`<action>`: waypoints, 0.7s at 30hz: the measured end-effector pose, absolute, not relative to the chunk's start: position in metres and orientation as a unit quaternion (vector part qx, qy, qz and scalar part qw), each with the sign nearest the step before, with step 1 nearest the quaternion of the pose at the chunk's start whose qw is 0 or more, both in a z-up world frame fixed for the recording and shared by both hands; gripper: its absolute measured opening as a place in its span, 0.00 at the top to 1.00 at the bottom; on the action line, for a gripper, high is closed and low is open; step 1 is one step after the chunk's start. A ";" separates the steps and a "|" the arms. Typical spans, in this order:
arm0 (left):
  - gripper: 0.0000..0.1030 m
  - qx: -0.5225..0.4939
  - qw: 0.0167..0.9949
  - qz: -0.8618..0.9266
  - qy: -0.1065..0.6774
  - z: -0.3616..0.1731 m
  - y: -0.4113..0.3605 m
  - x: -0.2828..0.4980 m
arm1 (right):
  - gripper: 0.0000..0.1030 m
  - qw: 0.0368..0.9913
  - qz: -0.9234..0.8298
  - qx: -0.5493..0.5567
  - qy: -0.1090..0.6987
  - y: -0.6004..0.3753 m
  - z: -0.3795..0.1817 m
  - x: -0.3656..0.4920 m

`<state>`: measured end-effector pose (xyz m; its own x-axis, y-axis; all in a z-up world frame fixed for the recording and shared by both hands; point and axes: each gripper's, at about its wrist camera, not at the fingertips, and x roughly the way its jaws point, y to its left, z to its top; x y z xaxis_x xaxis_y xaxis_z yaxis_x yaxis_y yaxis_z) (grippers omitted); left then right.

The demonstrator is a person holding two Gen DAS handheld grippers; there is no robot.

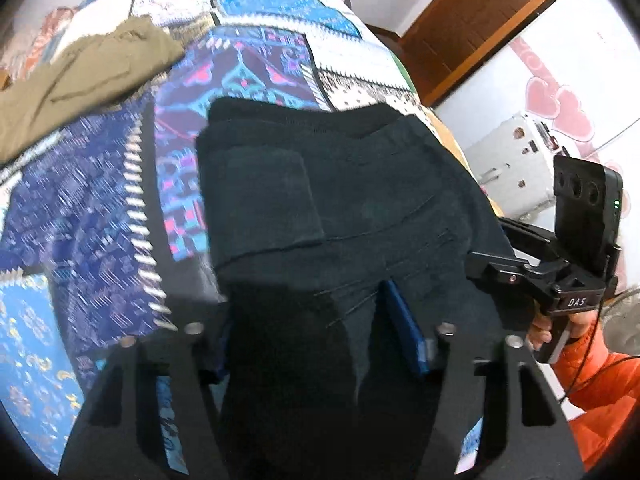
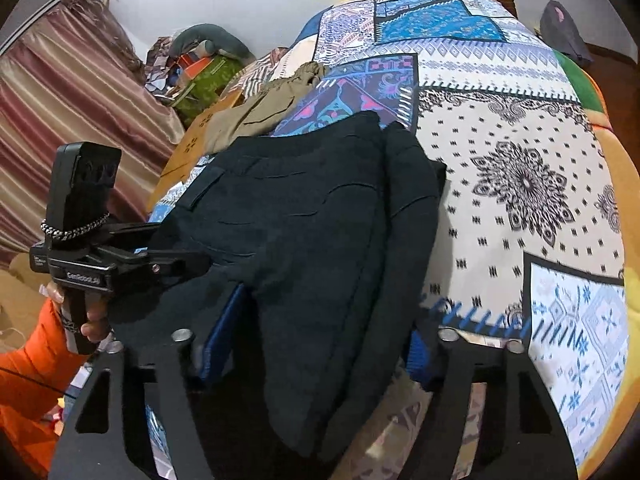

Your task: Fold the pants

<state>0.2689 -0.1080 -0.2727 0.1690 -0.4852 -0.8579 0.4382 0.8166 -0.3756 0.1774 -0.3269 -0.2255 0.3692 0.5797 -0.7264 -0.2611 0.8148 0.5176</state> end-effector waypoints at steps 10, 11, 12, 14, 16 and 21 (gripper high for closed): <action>0.75 0.032 0.815 -0.286 0.503 -0.226 -0.115 0.269 | 0.64 0.842 0.266 0.112 0.456 -0.314 -0.191 0.188; 0.75 0.036 0.821 -0.284 0.495 -0.221 -0.116 0.269 | 0.64 0.846 0.266 0.109 0.450 -0.313 -0.187 0.190; 0.75 0.039 0.827 -0.282 0.484 -0.215 -0.115 0.269 | 0.65 0.849 0.267 0.107 0.444 -0.312 -0.182 0.193; 0.75 0.037 0.840 -0.277 0.466 -0.201 -0.109 0.273 | 0.65 0.856 0.269 0.101 0.430 -0.310 -0.172 0.199; 0.75 0.030 0.848 -0.274 0.453 -0.190 -0.103 0.279 | 0.66 0.862 0.273 0.093 0.417 -0.306 -0.161 0.206; 0.75 0.019 0.875 -0.255 0.411 -0.159 -0.078 0.298 | 0.66 0.879 0.286 0.065 0.376 -0.287 -0.131 0.233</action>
<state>0.2976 -0.0783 -0.1592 0.5317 -0.4309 -0.7292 0.4617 0.8692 -0.1770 0.2326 -0.2873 -0.1308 0.5542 0.5512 -0.6237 -0.4540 0.8282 0.3285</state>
